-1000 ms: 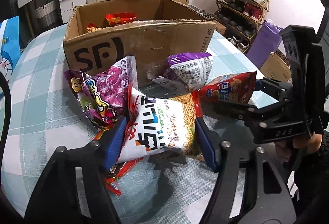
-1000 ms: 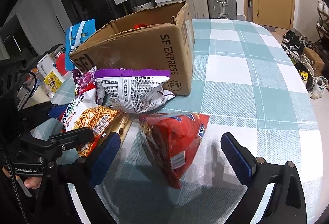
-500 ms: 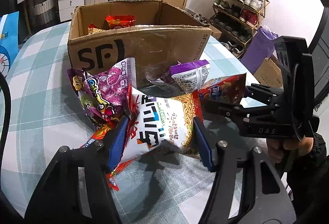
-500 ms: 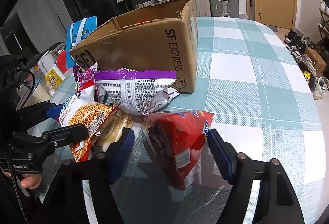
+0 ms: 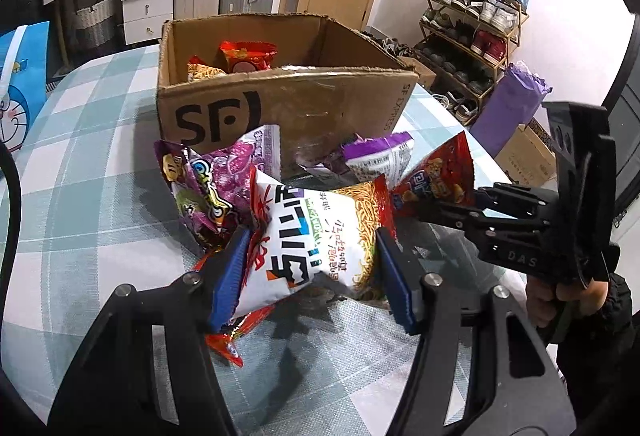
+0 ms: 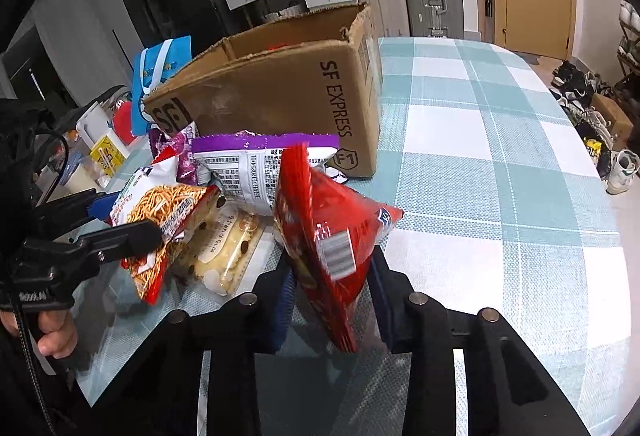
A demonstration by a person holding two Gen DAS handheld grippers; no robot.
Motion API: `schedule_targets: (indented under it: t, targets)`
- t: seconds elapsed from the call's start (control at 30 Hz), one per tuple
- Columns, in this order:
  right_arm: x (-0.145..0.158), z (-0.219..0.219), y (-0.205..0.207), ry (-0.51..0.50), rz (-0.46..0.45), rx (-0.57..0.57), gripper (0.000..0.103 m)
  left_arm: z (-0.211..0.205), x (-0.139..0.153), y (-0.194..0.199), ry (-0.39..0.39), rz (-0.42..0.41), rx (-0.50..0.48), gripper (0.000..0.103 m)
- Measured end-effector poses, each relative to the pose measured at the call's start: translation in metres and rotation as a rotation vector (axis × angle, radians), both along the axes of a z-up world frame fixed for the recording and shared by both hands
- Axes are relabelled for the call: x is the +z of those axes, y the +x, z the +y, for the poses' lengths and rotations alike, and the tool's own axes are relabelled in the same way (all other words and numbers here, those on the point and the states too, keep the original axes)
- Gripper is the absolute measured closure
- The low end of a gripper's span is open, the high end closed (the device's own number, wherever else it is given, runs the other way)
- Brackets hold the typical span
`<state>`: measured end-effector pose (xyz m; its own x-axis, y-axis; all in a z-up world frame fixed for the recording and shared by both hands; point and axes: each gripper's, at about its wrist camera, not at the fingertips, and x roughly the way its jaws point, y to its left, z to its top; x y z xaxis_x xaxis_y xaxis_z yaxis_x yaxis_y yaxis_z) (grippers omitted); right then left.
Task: Organize snacks
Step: 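Lift both held bags up toward the cardboard box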
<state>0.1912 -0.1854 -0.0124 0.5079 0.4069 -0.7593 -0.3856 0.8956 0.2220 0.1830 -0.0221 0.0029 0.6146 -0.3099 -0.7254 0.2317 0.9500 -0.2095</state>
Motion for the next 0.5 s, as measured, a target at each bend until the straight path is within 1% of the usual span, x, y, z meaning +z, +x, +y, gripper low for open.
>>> schedule_targets:
  t: [0.3,0.5]
  targets:
    - [0.006,-0.01,-0.016,0.023,-0.021,-0.016,0.071,0.002,0.009,-0.012,-0.008,-0.019,0.01,0.044]
    - [0.014,-0.014,-0.027,0.041,-0.046,-0.029,0.071,0.006,0.018,-0.022,-0.018,-0.048,0.027,0.044]
